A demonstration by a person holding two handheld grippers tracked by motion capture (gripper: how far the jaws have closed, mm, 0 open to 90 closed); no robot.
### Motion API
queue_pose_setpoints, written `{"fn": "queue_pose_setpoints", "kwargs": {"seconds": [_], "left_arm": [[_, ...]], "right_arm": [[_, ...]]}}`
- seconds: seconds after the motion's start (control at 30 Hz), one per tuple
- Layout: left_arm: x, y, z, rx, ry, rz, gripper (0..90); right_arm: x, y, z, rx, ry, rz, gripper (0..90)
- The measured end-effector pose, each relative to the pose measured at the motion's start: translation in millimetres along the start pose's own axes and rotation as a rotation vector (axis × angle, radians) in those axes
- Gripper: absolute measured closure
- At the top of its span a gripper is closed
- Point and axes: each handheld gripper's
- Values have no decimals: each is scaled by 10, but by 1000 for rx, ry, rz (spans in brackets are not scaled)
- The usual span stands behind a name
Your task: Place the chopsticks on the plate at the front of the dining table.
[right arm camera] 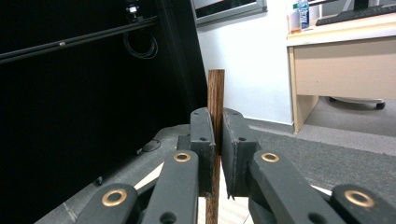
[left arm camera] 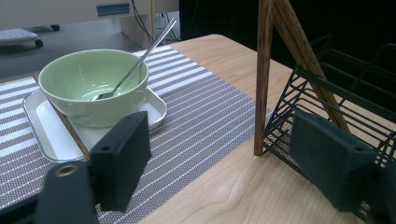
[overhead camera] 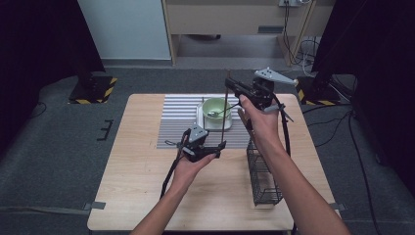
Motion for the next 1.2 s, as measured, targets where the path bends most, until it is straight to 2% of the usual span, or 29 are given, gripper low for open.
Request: {"fn": "queue_pose_setpoints", "kwargs": {"seconds": [0.2,0.33,0.47,0.6,0.73,1.2], "left_arm": [[-13,27,6,23,9,8,340],[-21,76,6,35,18,-10,480],[-23,91,-3,46,26,5,608],[-13,99,-18,54,14,-10,675],[-6,106,-27,60,13,-10,718],[15,120,-28,72,16,9,765]], "right_arm": [[12,-1,-5,-2,-4,-11,841],[18,-15,-1,-4,-5,-12,840],[25,-30,4,-7,-10,-9,841],[22,-29,8,-3,-12,-7,840],[18,-24,14,-4,-15,-7,840],[19,-31,7,-4,-18,-12,840]]}}
Point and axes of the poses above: each handheld gripper's, and its own axes: z roughly backward along the jaws, x roughly out of its underside, y roughly to its right, and after that the axes turned 13 degrees about -z, right-handed
